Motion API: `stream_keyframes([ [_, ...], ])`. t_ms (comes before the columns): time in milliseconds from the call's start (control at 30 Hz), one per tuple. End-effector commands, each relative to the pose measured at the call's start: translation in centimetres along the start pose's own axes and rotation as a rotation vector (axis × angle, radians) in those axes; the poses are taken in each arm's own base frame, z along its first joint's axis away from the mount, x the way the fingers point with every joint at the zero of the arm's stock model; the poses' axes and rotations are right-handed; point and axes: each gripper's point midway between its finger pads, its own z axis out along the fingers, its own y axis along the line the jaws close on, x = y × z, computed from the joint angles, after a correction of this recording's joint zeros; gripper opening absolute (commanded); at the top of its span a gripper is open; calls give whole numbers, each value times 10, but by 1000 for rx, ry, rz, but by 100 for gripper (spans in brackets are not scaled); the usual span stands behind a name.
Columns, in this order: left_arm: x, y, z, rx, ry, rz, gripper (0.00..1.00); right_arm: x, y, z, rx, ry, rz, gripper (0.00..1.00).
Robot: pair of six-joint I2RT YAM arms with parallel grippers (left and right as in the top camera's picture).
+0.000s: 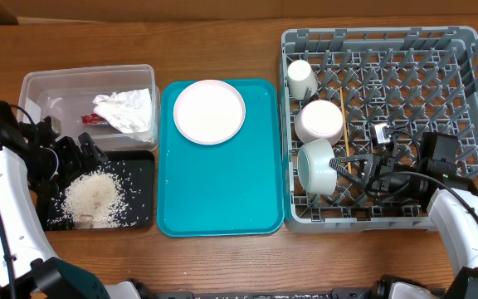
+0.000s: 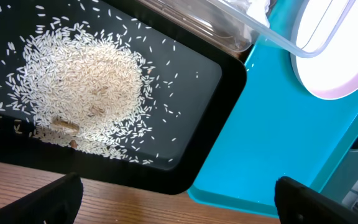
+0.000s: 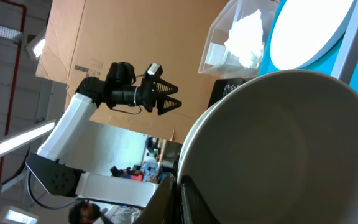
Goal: Sort waste into correct bins and load items into the dishwasher
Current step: 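Lower the bowl into the rack beside the pink plate and release it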
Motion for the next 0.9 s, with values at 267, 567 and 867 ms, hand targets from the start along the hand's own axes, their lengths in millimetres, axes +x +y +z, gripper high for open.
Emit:
stream_keyframes([
  [267,-4,-4,-5,-1,-22,31,100,-10,7,-1,-31,1,49,4],
  [567,-4,-4,-5,-1,-21,31,100,1,10,11,-46,55,65,4],
  [867,-4,-4,-5,-1,-22,31,100,2,-9,14,61,43,96,4],
])
